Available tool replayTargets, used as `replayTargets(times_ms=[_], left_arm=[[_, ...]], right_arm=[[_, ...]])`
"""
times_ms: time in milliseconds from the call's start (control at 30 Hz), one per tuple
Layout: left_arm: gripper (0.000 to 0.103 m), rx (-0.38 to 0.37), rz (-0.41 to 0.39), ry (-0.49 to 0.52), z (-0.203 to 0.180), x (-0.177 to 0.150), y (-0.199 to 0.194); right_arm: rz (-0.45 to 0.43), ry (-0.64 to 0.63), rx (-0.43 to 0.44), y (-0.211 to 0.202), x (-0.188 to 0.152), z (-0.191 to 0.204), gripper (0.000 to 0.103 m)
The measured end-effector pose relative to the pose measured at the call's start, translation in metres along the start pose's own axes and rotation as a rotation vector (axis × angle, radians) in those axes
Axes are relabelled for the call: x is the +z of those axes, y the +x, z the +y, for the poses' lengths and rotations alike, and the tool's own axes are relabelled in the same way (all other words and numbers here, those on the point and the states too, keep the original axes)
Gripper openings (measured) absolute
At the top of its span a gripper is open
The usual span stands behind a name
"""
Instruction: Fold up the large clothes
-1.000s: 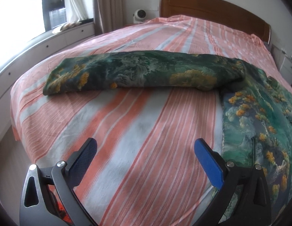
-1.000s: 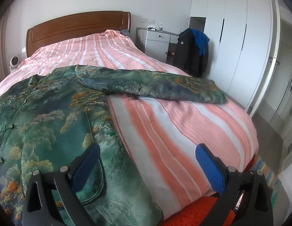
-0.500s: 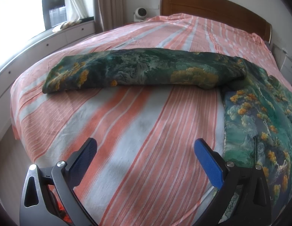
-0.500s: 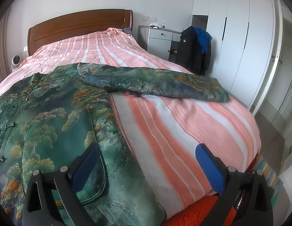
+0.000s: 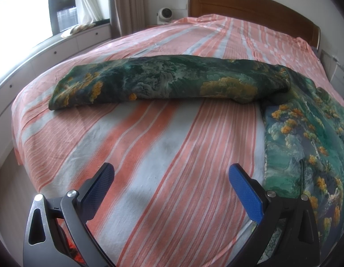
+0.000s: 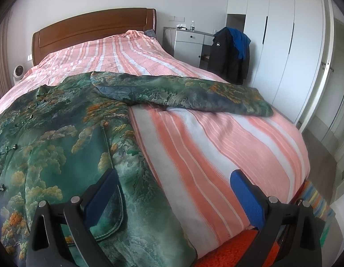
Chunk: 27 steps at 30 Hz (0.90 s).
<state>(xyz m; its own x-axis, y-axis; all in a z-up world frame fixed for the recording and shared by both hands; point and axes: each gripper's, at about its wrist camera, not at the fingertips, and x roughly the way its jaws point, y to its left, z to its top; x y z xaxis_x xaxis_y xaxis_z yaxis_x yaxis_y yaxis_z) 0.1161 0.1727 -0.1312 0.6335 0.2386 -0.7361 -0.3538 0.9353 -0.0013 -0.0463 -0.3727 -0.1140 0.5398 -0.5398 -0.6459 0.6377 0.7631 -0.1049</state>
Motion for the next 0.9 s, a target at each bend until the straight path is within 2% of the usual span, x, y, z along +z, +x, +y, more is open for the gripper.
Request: replayTargets(times_ms=[33, 133, 167, 233, 300, 400, 500, 567, 600, 667, 700, 733, 800, 833, 900], left_arm=[[0.103, 0.001, 0.000, 0.000, 0.000, 0.000, 0.000], [0.103, 0.006, 0.002, 0.000, 0.000, -0.001, 0.002], [0.103, 0.009, 0.003, 0.001, 0.000, -0.001, 0.002], [0.103, 0.015, 0.003, 0.004, -0.001, -0.001, 0.003], [0.103, 0.021, 0.003, 0.007, -0.002, -0.002, 0.004], [0.103, 0.032, 0.003, 0.017, -0.005, -0.002, 0.005], [0.103, 0.048, 0.005, 0.043, -0.011, -0.003, 0.006], [0.103, 0.062, 0.005, 0.063, -0.015, -0.004, 0.007], [0.103, 0.066, 0.004, 0.068, -0.016, -0.004, 0.007], [0.103, 0.068, 0.006, 0.071, -0.017, -0.005, 0.007], [0.103, 0.067, 0.006, 0.068, -0.016, -0.005, 0.007], [0.103, 0.064, 0.007, 0.064, -0.016, -0.005, 0.006], [0.103, 0.054, 0.009, 0.055, -0.013, -0.004, 0.006], [0.103, 0.049, 0.009, 0.052, -0.013, -0.005, 0.005], [0.103, 0.034, 0.014, 0.054, -0.012, -0.004, 0.007]], right_arm=[[0.007, 0.008, 0.016, 0.001, 0.001, -0.002, 0.100], [0.015, 0.077, 0.170, 0.007, 0.017, -0.019, 0.100], [0.013, 0.091, 0.195, 0.010, 0.023, -0.026, 0.100], [0.023, 0.163, 0.261, 0.029, 0.047, -0.056, 0.100], [0.028, 0.276, 0.295, 0.052, 0.065, -0.096, 0.100], [0.106, 0.473, 0.262, 0.103, 0.078, -0.162, 0.098], [0.151, 0.630, 0.245, 0.143, 0.080, -0.209, 0.079], [0.155, 0.716, 0.265, 0.166, 0.083, -0.229, 0.077], [0.160, 0.747, 0.277, 0.178, 0.085, -0.235, 0.071], [0.164, 0.784, 0.250, 0.191, 0.086, -0.240, 0.057], [0.161, 0.794, 0.233, 0.195, 0.087, -0.241, 0.040], [0.161, 0.780, 0.203, 0.197, 0.091, -0.238, 0.025], [0.141, 0.693, 0.137, 0.189, 0.108, -0.225, 0.016], [0.100, 0.624, 0.127, 0.175, 0.124, -0.211, 0.015], [0.015, 0.490, 0.179, 0.145, 0.160, -0.178, 0.014]])
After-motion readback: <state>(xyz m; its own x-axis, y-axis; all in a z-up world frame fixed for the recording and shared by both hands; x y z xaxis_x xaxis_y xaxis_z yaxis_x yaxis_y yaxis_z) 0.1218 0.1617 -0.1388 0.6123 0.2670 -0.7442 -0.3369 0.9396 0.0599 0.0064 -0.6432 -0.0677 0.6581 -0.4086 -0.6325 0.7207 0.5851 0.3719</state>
